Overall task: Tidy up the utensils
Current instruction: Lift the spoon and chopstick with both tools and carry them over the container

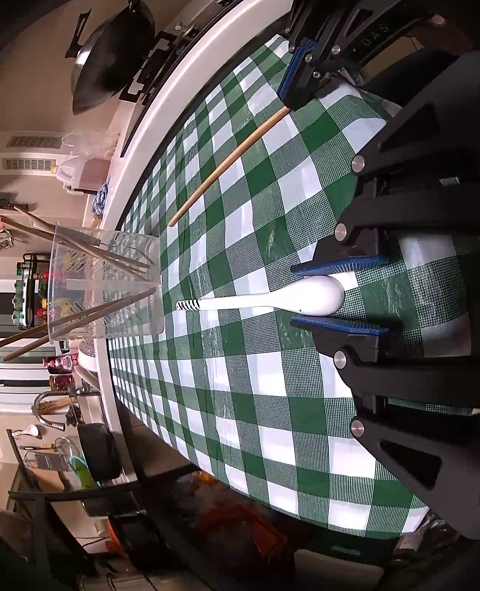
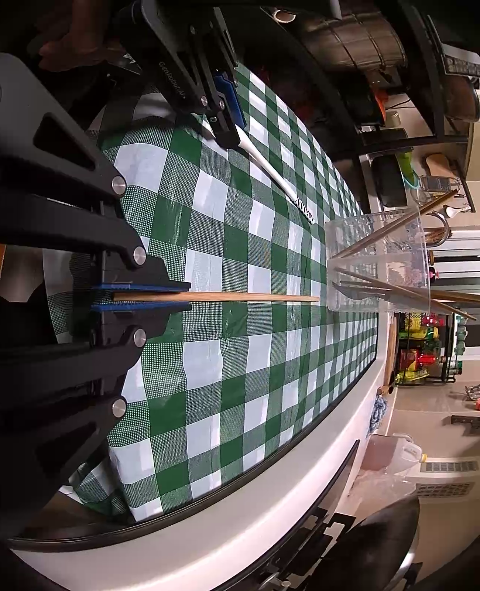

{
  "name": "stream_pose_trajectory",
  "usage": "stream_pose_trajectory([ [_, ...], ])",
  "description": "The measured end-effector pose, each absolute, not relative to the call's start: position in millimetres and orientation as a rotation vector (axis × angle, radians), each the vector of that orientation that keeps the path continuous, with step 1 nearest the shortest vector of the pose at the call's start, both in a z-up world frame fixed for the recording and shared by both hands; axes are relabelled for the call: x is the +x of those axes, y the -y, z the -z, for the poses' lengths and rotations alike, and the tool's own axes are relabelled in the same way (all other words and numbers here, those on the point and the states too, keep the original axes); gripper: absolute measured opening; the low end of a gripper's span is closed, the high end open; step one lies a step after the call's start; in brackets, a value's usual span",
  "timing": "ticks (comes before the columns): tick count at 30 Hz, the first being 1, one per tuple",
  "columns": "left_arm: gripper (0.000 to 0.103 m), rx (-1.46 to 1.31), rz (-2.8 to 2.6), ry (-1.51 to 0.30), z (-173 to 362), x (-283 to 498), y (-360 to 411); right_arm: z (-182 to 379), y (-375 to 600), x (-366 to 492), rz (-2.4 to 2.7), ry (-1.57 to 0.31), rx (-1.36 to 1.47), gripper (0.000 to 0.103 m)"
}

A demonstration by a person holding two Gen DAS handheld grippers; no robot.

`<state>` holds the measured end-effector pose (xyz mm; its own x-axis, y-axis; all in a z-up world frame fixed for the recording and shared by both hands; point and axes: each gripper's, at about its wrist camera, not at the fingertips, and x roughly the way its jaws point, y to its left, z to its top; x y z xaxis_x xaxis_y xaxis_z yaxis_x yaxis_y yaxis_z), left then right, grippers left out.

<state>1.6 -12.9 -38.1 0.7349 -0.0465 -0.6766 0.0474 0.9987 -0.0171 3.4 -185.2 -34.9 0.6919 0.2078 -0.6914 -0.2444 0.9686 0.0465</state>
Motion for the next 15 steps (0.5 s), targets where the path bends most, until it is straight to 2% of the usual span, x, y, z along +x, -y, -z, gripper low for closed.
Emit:
stream_pose_trajectory([
  [7,0.022,-0.019,0.078,-0.707,11,-5,7,-8,188,-8,-0.260,-0.672,-0.042,0.005],
  [15,0.022,-0.041,0.148,-0.614,-47,1,-6,-64,189,-7,-0.280,-0.567,-0.042,0.005],
])
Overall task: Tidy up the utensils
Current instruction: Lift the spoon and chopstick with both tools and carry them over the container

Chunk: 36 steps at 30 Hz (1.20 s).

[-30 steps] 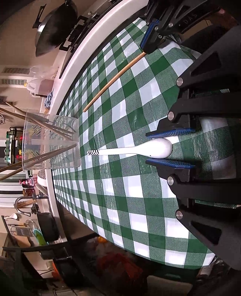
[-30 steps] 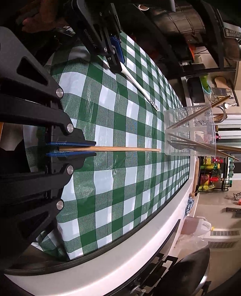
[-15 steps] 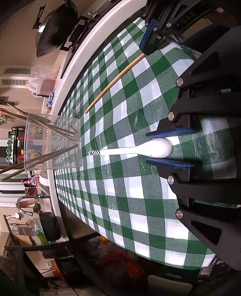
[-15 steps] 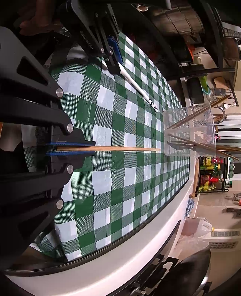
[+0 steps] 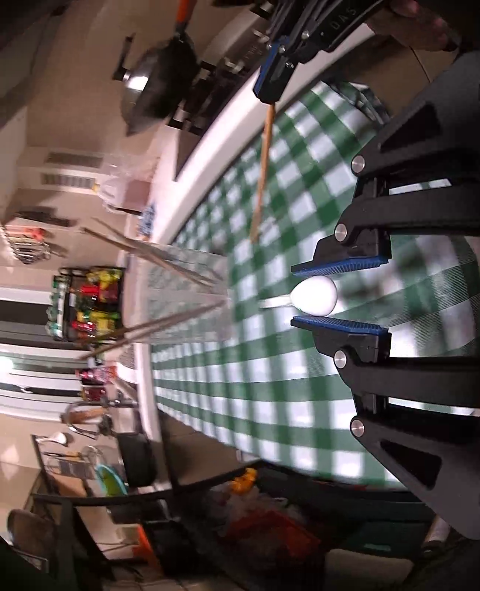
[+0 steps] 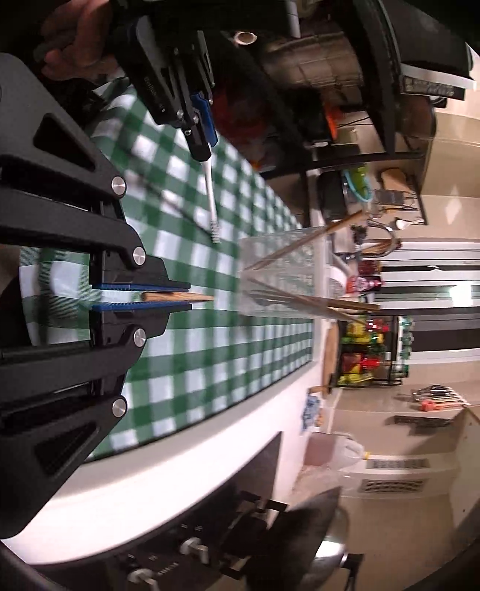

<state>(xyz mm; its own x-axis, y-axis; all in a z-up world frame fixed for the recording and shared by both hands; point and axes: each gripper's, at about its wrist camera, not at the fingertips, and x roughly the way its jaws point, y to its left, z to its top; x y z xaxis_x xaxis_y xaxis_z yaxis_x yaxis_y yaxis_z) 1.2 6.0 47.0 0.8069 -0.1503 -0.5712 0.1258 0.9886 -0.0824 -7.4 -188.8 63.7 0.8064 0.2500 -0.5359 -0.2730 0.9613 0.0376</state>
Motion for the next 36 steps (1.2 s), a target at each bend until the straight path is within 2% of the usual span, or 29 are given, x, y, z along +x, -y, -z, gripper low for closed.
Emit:
stream_pose_trajectory([
  [14,0.022,-0.004,0.193,-0.498,-103,55,-12,-120,192,33,-0.292,-0.478,-0.019,0.005],
  [22,0.022,0.005,0.196,-0.506,-109,73,-13,-142,184,65,-0.324,-0.518,-0.048,0.005],
  [36,0.022,-0.030,0.192,-0.493,-105,72,-30,-138,166,83,-0.328,-0.533,-0.098,0.005],
])
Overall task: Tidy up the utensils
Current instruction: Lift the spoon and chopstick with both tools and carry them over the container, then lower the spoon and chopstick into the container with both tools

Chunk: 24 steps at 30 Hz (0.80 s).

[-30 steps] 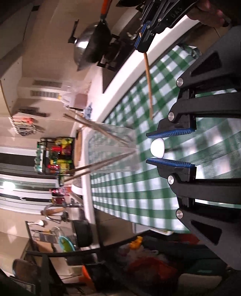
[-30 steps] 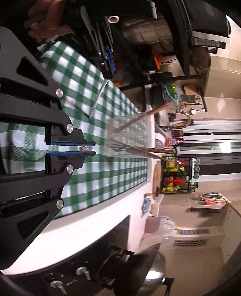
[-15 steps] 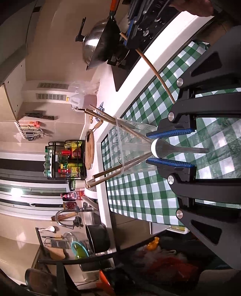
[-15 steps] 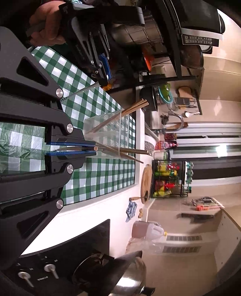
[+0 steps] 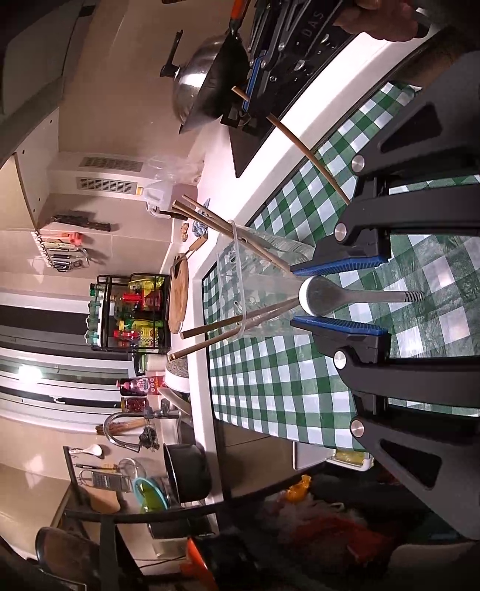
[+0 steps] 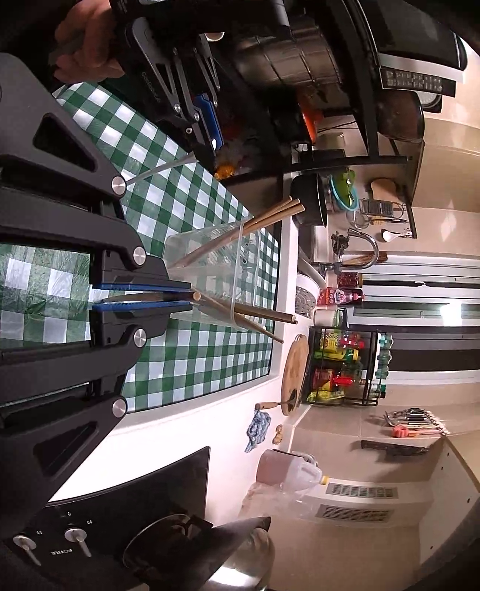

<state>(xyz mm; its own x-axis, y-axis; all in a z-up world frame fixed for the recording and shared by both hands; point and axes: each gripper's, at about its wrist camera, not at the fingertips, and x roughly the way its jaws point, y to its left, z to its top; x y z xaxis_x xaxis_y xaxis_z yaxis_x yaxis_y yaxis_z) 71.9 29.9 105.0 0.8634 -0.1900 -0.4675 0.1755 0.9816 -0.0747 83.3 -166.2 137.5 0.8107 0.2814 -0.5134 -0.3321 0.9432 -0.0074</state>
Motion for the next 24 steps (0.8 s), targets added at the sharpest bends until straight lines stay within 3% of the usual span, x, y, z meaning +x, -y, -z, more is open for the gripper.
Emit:
stream_pose_trajectory([
  [24,0.022,-0.040,0.184,-0.497,-98.5,70.2,-34.2,-128.6,156.9,84.6,-0.313,-0.542,-0.141,0.006],
])
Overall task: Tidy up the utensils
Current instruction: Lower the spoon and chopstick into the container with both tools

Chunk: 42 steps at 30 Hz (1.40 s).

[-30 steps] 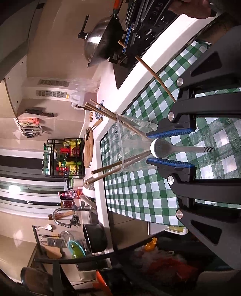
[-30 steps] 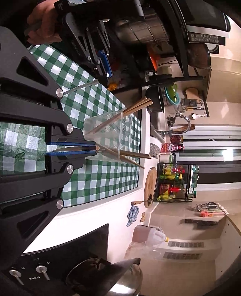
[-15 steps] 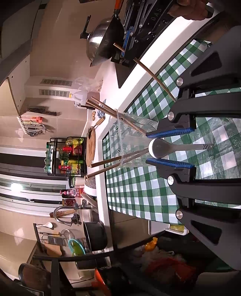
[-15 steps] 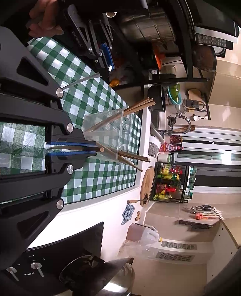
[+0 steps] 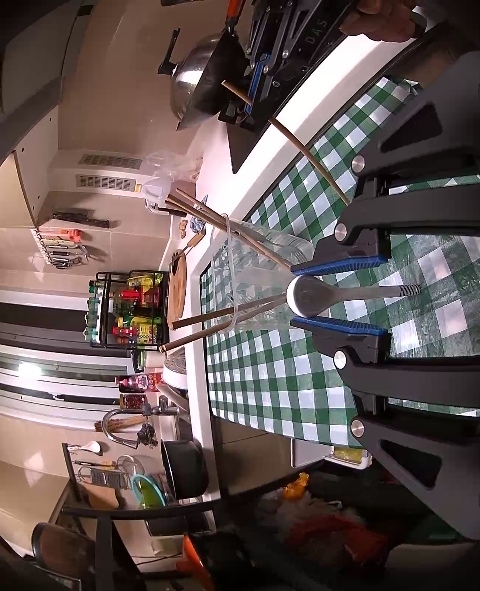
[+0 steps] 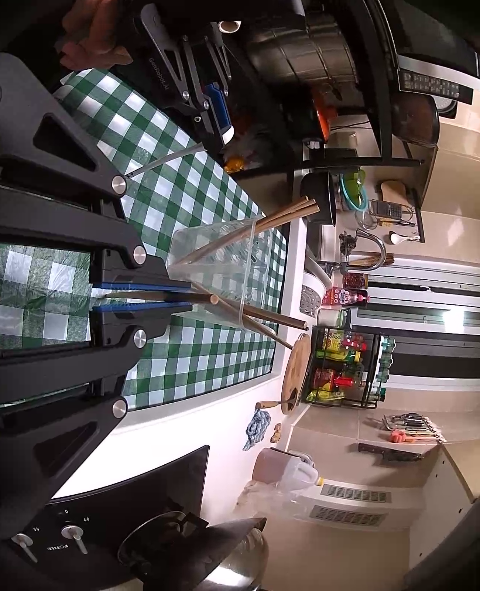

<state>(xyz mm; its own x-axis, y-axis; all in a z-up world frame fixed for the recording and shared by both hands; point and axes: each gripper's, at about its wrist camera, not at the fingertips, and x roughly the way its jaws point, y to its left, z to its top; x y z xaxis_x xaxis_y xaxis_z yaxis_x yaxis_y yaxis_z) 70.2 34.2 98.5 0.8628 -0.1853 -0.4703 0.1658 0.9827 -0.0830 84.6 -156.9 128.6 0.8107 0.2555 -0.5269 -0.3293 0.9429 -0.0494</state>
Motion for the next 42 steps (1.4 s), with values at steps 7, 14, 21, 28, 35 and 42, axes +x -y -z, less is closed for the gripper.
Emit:
stream_pose_trajectory([
  [7,0.022,-0.028,0.191,-0.474,-114,66,-33,-146,153,81,-0.337,-0.513,-0.159,0.005],
  [14,0.022,-0.017,0.178,-0.480,-130,61,-33,-167,151,81,-0.366,-0.544,-0.157,0.005],
  [21,0.022,-0.041,0.166,-0.504,-149,61,-43,-179,151,85,-0.392,-0.600,-0.150,0.005],
  [28,0.022,-0.053,0.165,-0.538,-171,71,-50,-192,153,99,-0.404,-0.646,-0.127,0.005],
  [35,0.022,-0.076,0.173,-0.553,-188,85,-55,-205,152,119,-0.415,-0.677,-0.107,0.005],
  [42,0.022,-0.096,0.198,-0.537,-210,100,-60,-232,152,143,-0.436,-0.662,-0.090,0.006],
])
